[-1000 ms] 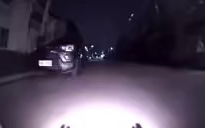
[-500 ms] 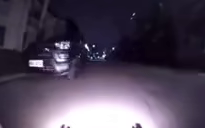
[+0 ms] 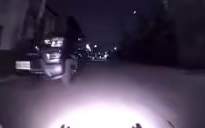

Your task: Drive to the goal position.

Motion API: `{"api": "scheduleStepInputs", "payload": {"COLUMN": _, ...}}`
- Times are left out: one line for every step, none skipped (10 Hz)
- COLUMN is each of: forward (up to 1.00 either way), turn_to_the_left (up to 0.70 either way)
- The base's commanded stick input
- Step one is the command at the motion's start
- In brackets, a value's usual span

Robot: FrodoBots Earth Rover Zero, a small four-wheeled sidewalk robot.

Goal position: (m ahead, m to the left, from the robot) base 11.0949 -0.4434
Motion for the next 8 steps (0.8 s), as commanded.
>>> {"api": "scheduleStepInputs", "payload": {"forward": 1.00, "turn_to_the_left": 0.00}}
{"api": "scheduleStepInputs", "payload": {"forward": 1.00, "turn_to_the_left": 0.00}}
{"api": "scheduleStepInputs", "payload": {"forward": 1.00, "turn_to_the_left": 0.00}}
{"api": "scheduleStepInputs", "payload": {"forward": 1.00, "turn_to_the_left": 0.00}}
{"api": "scheduleStepInputs", "payload": {"forward": 1.00, "turn_to_the_left": 0.00}}
{"api": "scheduleStepInputs", "payload": {"forward": 1.00, "turn_to_the_left": 0.00}}
{"api": "scheduleStepInputs", "payload": {"forward": 1.00, "turn_to_the_left": 0.00}}
{"api": "scheduleStepInputs", "payload": {"forward": 1.00, "turn_to_the_left": 0.00}}
